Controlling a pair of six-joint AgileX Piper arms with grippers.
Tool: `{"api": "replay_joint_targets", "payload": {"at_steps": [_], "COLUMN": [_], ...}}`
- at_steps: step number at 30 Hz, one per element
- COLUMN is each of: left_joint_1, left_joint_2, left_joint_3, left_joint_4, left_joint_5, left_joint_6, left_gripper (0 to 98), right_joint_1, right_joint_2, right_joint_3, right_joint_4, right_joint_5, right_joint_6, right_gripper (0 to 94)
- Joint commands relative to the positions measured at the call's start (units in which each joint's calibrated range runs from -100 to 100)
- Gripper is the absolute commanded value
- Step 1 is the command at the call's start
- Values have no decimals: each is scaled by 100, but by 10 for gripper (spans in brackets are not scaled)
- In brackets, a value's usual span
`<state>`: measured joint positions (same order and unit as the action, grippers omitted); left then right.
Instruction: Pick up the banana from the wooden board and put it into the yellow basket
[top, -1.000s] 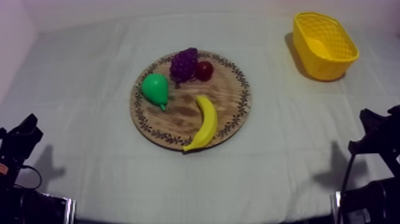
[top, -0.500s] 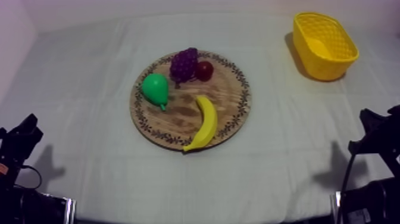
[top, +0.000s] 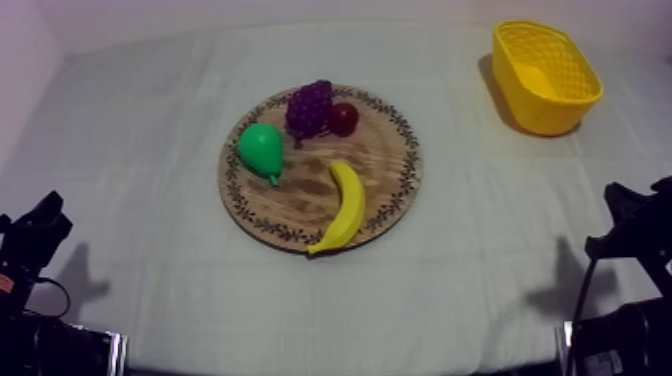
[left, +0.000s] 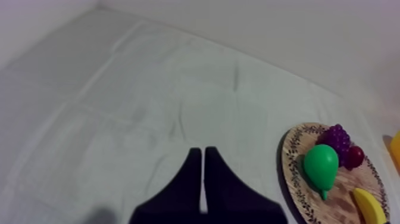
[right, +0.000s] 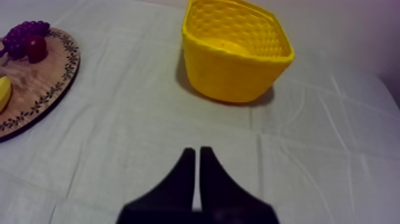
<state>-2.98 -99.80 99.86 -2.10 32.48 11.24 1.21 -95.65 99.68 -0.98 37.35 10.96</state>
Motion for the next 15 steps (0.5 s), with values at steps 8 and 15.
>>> {"api": "replay_joint_targets", "payload": {"at_steps": [8,15], "left_joint_1": [-3,-3], "left_joint_2": [-3,-3], "left_joint_3": [3,3], "left_joint_4": [-3,-3], "left_joint_5": [2,2], "left_joint_6": [0,2], "left_gripper": [1,1], "right_joint_1": [1,-17], "right_joint_2": [-2,-2], "right_joint_3": [-1,-1], "right_joint_4": [-2,-2], "right_joint_5": [-1,-1], "right_joint_6": [-6,77], "right_gripper": [3,3]}}
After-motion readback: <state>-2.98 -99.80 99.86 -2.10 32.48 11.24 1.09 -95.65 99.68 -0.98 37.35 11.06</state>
